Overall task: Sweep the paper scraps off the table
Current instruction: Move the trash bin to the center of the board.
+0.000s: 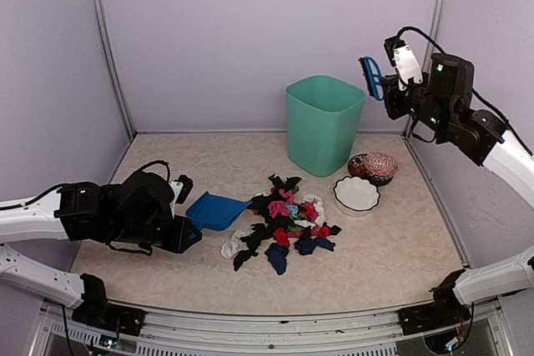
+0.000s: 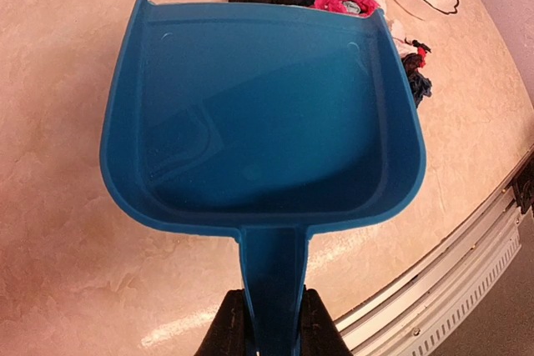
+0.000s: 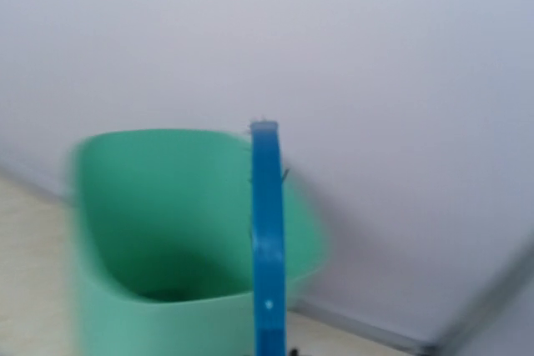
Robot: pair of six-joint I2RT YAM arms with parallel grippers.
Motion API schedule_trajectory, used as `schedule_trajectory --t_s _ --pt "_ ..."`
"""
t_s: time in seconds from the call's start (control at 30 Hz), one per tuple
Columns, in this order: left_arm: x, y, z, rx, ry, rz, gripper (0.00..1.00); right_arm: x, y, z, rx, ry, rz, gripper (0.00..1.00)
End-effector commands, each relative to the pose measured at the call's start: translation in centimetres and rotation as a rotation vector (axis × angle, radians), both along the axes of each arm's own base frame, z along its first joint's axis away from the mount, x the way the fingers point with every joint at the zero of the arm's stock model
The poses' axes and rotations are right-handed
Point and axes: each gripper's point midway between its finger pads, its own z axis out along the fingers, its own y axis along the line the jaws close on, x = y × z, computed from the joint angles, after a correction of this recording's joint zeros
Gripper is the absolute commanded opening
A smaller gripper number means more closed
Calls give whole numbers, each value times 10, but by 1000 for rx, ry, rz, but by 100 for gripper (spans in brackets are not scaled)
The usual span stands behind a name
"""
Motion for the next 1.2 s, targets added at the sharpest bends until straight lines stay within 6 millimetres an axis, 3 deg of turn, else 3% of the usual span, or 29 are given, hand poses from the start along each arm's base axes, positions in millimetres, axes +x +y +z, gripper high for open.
schedule_trajectory --t_s 0.0,0.07,0.23,0.6,0.9,1.17 --pt "5 -10 13 -25 -64 -47 0 23 -54 12 -36 -104 -243 0" --pt "7 -10 16 -30 -77 -56 0 34 -71 6 -32 -111 -292 0" --pt "12 -8 21 -42 -89 -59 0 82 -99 -44 41 -6 -331 0" --pt "15 -2 31 -82 -105 -38 0 161 -122 -139 316 203 -292 0" --pt "19 5 36 -105 -111 -7 0 202 -91 -192 440 332 -164 0" --pt "19 3 33 -107 -106 -11 0 215 -49 -223 456 387 -92 0"
